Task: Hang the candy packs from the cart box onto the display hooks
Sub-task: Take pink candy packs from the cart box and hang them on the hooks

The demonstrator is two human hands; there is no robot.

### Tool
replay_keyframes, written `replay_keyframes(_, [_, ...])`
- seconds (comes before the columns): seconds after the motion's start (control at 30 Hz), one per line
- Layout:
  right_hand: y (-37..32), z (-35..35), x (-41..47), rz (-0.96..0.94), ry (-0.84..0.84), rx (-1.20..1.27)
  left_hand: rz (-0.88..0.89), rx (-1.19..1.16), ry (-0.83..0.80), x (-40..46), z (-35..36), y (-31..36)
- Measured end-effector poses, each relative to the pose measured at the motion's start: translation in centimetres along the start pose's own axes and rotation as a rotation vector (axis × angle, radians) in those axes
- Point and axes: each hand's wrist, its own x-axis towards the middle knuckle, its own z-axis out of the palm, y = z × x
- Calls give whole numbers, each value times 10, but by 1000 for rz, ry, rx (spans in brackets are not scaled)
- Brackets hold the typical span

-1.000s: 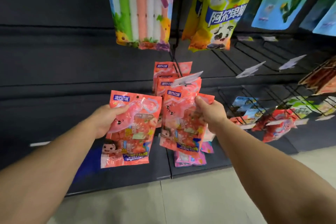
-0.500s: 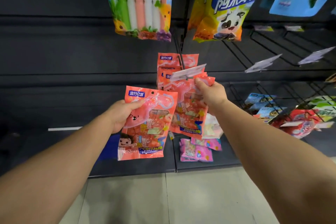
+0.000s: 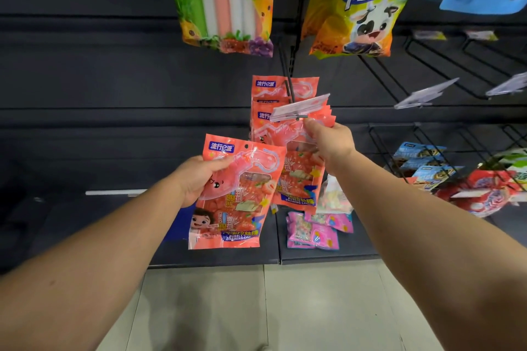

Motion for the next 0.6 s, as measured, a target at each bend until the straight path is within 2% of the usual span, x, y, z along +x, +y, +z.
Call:
replay_keyframes(0.13, [0, 0, 2, 0, 26, 37, -4, -3, 7, 4, 1, -3])
replay_keyframes(0.3, [-4, 8, 6, 4, 105, -97, -2, 4, 7, 5, 3, -3])
replay_keyframes(0.37, [-5, 12, 7, -10, 145, -77, -1, 11, 3, 6, 6, -3])
replay_keyframes(0.5, [8, 7, 10, -105, 440, -182, 18, 4, -5, 8, 14, 0])
replay_keyframes(0.53, [13, 5, 8, -117, 461, -161, 24, -2, -16, 9, 17, 1])
replay_keyframes(0.57, [20, 2, 6, -126, 409, -104, 31, -9, -31, 10, 20, 3])
replay_keyframes(0.6, [26, -1, 3, -101, 283, -28, 41, -17, -44, 11, 24, 4])
